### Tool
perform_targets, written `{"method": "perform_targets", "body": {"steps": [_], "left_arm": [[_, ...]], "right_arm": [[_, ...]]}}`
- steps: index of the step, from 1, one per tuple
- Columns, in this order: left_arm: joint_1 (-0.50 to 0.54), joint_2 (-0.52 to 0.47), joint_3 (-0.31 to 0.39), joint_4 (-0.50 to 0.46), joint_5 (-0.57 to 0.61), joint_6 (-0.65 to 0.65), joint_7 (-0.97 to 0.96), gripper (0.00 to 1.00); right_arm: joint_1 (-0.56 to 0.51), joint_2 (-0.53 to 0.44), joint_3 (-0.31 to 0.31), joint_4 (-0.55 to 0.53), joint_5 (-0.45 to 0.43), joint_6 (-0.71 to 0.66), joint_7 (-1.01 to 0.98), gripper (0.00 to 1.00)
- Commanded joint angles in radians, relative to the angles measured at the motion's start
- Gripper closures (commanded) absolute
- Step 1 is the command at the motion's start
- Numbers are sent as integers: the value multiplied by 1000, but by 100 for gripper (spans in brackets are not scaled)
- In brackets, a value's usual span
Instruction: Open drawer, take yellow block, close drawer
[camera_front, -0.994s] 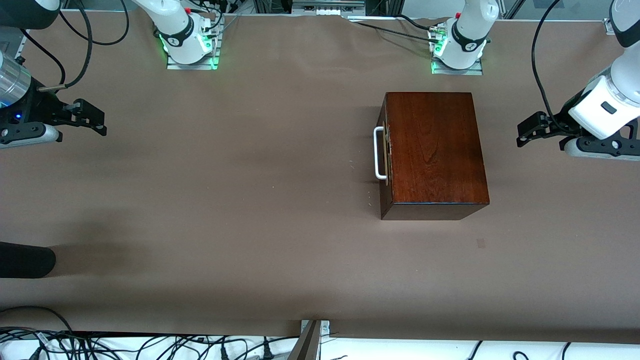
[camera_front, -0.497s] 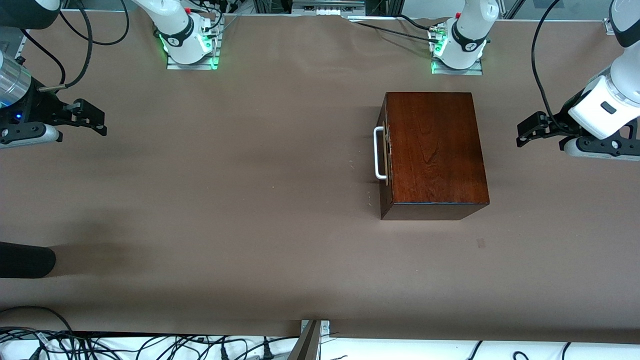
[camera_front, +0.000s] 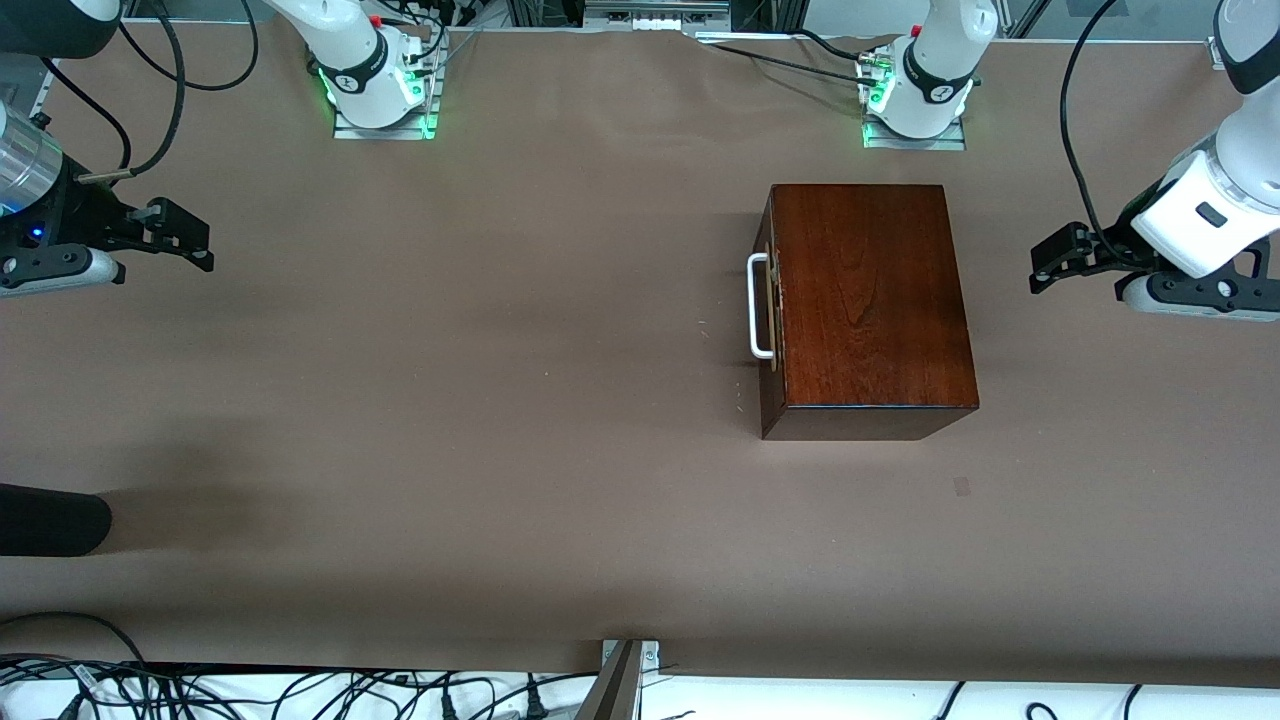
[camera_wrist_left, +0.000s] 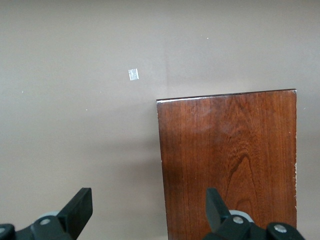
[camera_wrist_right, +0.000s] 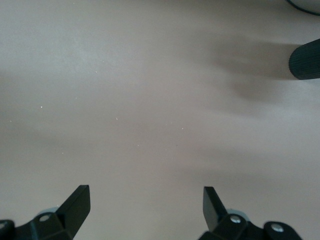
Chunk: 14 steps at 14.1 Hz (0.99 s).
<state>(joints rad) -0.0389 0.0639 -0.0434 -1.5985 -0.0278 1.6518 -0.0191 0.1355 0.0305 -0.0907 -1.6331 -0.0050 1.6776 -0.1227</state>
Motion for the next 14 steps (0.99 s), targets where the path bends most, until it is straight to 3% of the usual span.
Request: {"method": "perform_targets", "body": {"steps": [1,5,8,10,14], "left_arm": [[-16,17,-29,48,2,-23,-7,0],[-21,39,-165,51,0,-47,-59,0],[-47,127,-288,66,0,-29,-314,0],[-96,229,-308,159,9,-18,-401,0],[-246,324,-305,158,69,26,-627,0]], "right_arm": [[-2,-3,5,16,11,-15,8,0],[-2,-3,5,16,11,-15,8,0],[-2,-3,5,16,11,-15,6,0],[-2,-3,5,16,11,-15,6,0],[-2,-3,5,16,11,-15,6,0]]}}
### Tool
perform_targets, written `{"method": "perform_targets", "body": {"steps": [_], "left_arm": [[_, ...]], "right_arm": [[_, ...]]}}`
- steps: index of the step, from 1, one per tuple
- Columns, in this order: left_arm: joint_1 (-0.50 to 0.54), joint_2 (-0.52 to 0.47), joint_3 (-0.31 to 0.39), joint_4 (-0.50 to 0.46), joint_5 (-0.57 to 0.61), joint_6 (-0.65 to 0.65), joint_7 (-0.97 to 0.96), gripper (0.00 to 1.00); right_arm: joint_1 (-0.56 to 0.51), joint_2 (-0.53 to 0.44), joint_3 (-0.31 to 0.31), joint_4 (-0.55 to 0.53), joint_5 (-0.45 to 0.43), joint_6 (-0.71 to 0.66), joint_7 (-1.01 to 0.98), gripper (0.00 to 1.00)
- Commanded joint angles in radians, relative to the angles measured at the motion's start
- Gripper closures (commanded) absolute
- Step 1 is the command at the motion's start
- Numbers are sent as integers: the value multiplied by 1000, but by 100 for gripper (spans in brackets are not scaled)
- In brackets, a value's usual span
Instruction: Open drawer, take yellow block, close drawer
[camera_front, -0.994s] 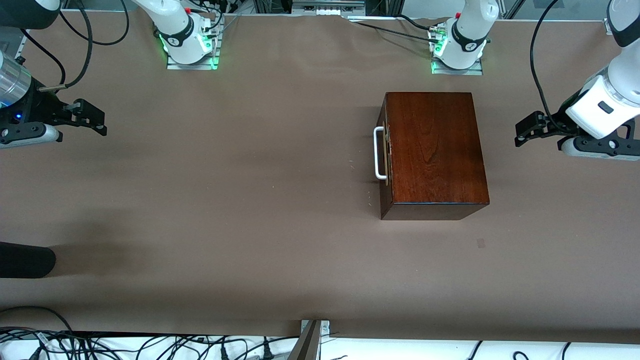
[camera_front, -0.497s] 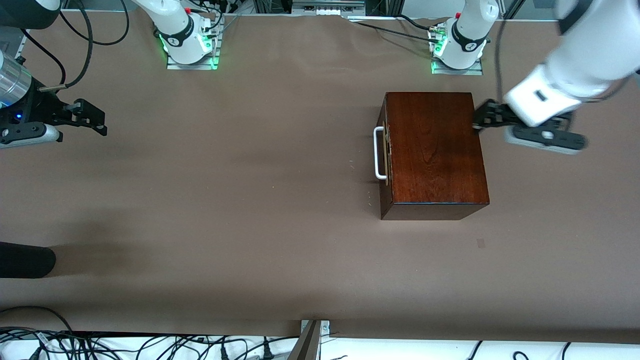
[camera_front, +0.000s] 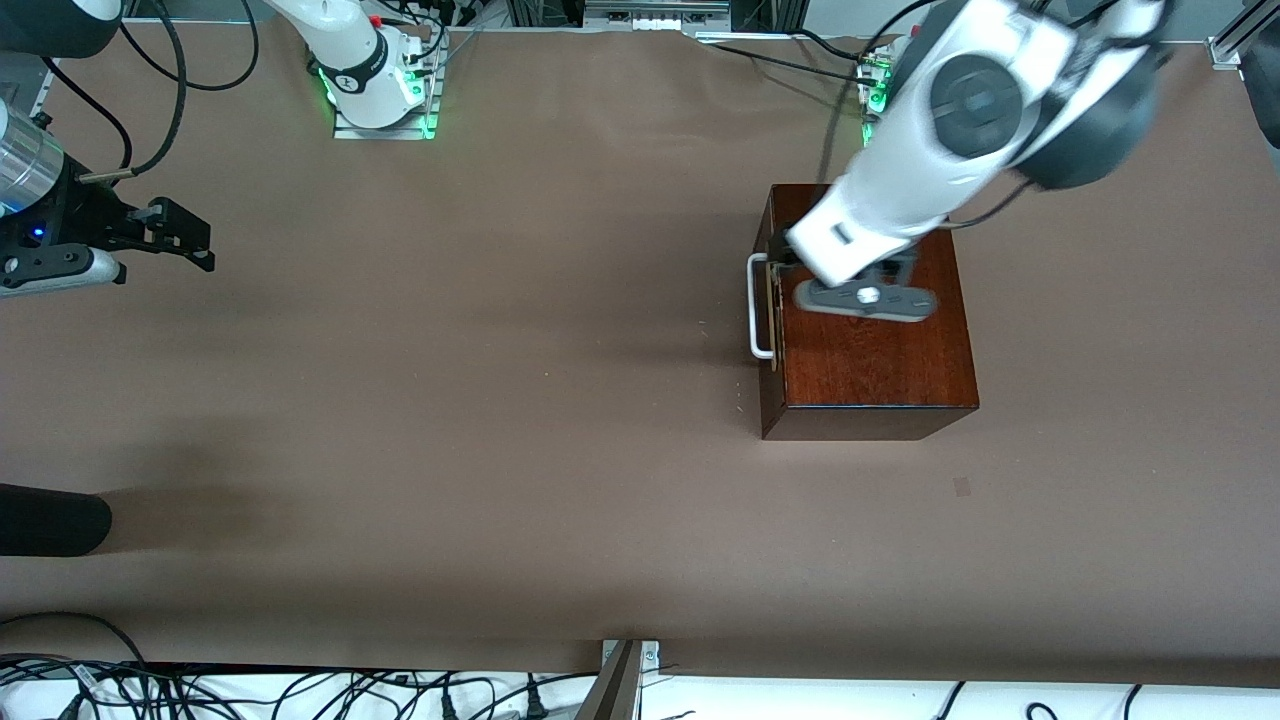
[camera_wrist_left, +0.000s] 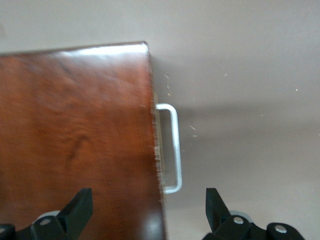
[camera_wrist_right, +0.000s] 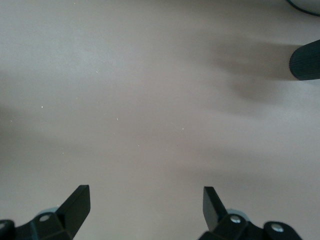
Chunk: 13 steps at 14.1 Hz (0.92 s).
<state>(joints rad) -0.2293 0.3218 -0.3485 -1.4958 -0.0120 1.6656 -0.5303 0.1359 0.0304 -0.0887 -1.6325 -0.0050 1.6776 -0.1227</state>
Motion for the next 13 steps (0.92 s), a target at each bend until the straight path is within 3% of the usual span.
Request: {"method": "perform_targets", "body": {"steps": [1,3,6,13], "left_arm": [[-94,85,2,43,93,41,-176,0],[-122,115,-1,8,180,78,-198,0],[-146,114,0,-79,188,158,-201,0],[-165,168,-1,-135,228,187,-200,0]], "right_arm": [[-2,-3,3,16,11,-15,6,0],[-2,-3,3,16,11,-15,5,0],[-2,-3,3,16,11,-15,5,0],[-2,-3,3,16,11,-15,5,0]]}}
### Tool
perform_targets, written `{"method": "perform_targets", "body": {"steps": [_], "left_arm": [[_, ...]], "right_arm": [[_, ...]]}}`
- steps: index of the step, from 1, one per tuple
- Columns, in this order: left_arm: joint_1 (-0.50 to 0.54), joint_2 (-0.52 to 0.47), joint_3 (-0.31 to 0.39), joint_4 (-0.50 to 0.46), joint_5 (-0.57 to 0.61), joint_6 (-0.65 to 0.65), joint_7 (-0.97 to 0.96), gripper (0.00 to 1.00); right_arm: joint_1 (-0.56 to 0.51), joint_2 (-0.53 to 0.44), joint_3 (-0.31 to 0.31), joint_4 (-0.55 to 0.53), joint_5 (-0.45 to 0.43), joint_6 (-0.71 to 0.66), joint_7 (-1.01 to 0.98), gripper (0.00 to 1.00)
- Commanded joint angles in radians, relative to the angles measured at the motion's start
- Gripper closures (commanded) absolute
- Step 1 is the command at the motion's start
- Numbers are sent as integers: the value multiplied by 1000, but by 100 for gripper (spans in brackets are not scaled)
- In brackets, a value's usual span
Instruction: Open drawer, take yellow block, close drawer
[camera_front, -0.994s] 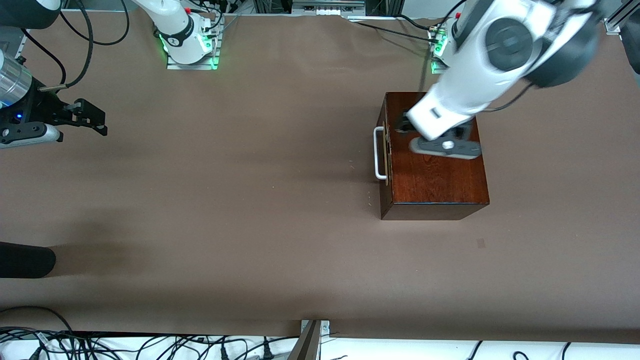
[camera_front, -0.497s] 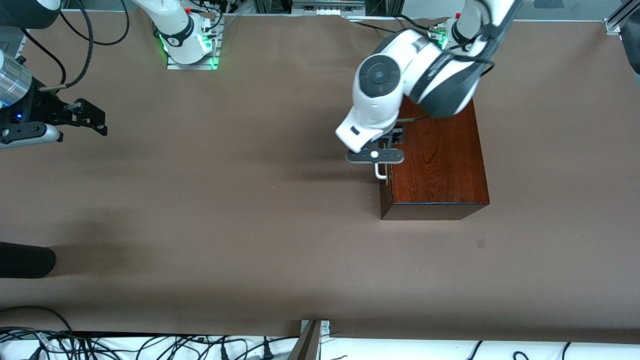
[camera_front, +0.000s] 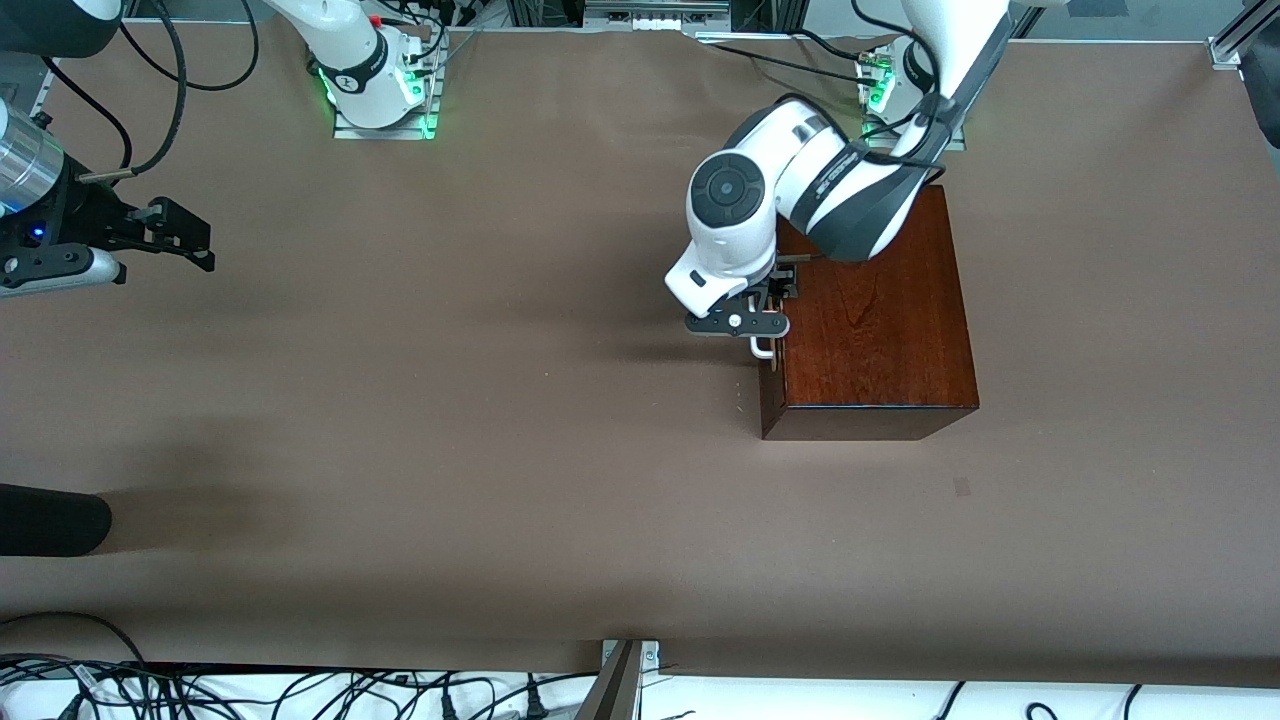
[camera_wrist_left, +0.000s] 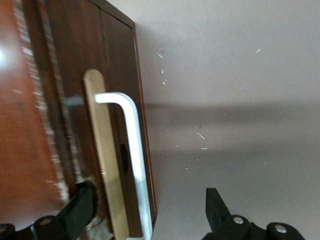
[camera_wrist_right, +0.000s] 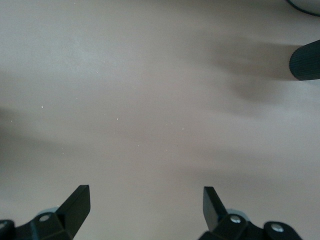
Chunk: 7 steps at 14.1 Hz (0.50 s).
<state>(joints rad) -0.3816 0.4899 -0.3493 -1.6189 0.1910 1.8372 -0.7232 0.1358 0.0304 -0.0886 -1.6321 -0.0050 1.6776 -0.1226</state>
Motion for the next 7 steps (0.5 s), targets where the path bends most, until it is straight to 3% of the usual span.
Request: {"method": "perform_targets", "body": {"steps": [1,7], "left_arm": [[-13,1,0,-18,27,20,-7,0],[-46,10,0,-58,79,36,-74,0]], "right_arm": [[-4,-3,3,15,11,-15,5,0],[-2,-3,3,15,11,-15,8,0]]}}
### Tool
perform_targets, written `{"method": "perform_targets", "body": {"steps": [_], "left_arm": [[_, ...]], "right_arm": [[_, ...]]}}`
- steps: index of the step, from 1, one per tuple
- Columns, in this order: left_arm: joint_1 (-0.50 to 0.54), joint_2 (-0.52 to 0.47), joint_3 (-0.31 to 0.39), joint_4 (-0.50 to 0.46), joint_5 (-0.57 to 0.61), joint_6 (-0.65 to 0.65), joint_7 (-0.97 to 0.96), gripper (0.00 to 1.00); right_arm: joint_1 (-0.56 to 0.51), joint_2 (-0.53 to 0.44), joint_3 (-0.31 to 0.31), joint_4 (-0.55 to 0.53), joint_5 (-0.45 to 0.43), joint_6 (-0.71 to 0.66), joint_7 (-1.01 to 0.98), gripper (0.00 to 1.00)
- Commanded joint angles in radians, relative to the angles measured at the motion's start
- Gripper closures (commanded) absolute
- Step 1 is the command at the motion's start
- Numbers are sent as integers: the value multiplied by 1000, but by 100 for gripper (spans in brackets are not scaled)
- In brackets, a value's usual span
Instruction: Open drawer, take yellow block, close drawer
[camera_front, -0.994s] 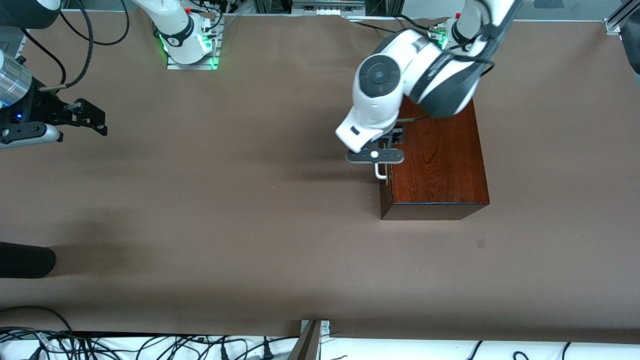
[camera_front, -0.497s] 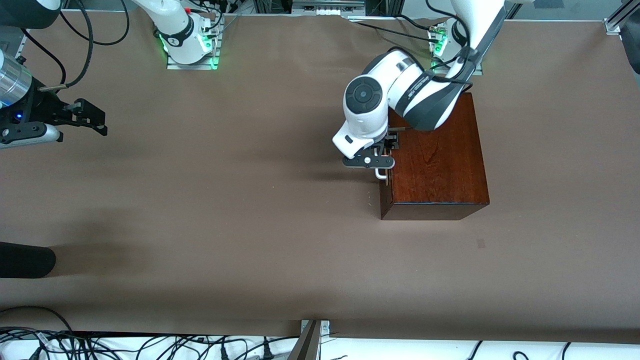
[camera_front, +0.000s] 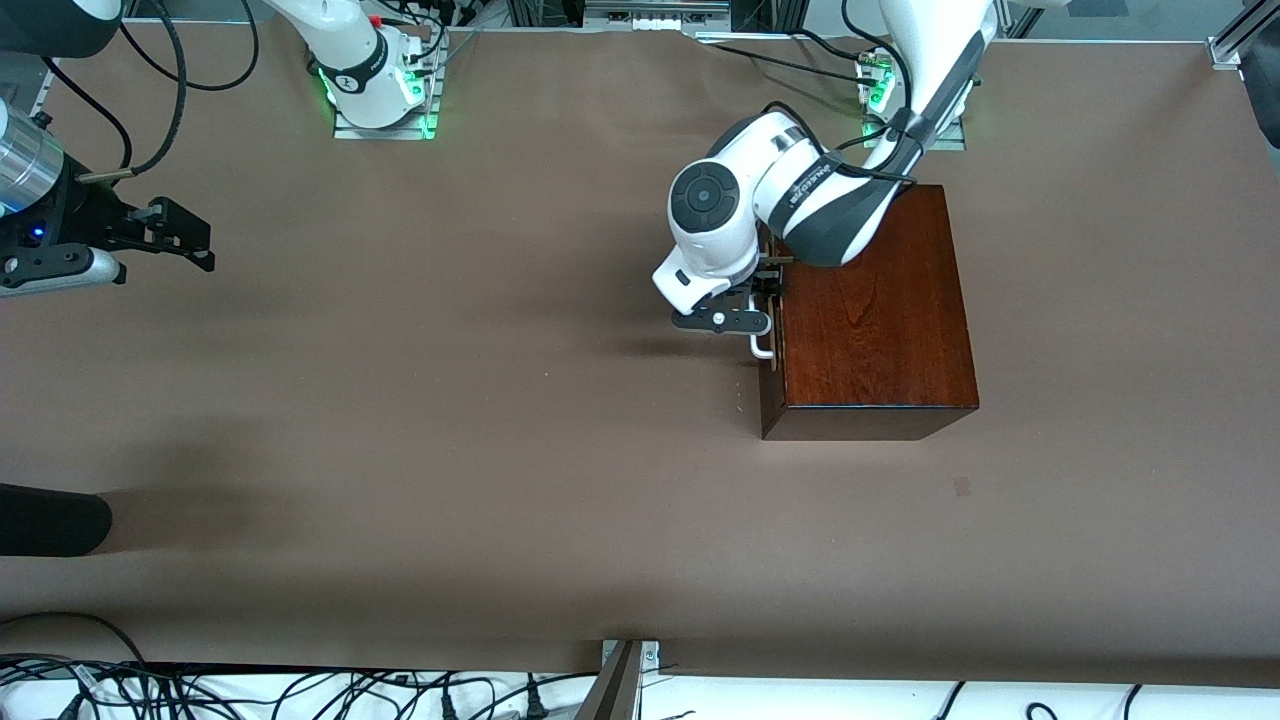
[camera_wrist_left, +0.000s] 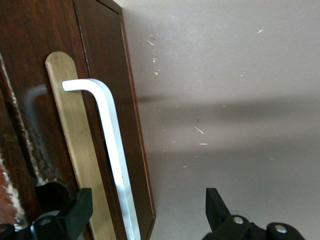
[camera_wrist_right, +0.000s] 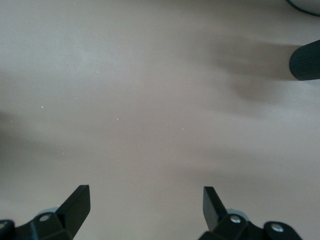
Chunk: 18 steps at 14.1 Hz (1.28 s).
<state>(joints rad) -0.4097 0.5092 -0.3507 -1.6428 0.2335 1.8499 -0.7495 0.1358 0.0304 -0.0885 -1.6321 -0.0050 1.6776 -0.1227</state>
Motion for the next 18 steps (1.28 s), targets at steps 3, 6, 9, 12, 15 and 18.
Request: {"method": "perform_targets", "body": {"steps": [3,6,9,12,15,18], "left_arm": [[-23,-6,2,-71,37,89,-74,0],[-23,9,1,-78,96,98,-79,0],[-24,28,1,-78,99,121,-109,0],[-27,37,1,-68,98,132,-122,0],[-43,60,-1,-31,87,141,-152,0],[-86,104,-1,23,84,149,-218,0]], "right_arm": [[-4,-3,3,15,11,-15,8,0],[-4,-3,3,15,11,-15,9,0],[-4,-3,3,15,11,-15,8,0],[-2,-3,3,15,11,-15,9,0],[-4,-3,3,15,11,-15,9,0],[-2,-3,3,15,11,-15,8,0]]}}
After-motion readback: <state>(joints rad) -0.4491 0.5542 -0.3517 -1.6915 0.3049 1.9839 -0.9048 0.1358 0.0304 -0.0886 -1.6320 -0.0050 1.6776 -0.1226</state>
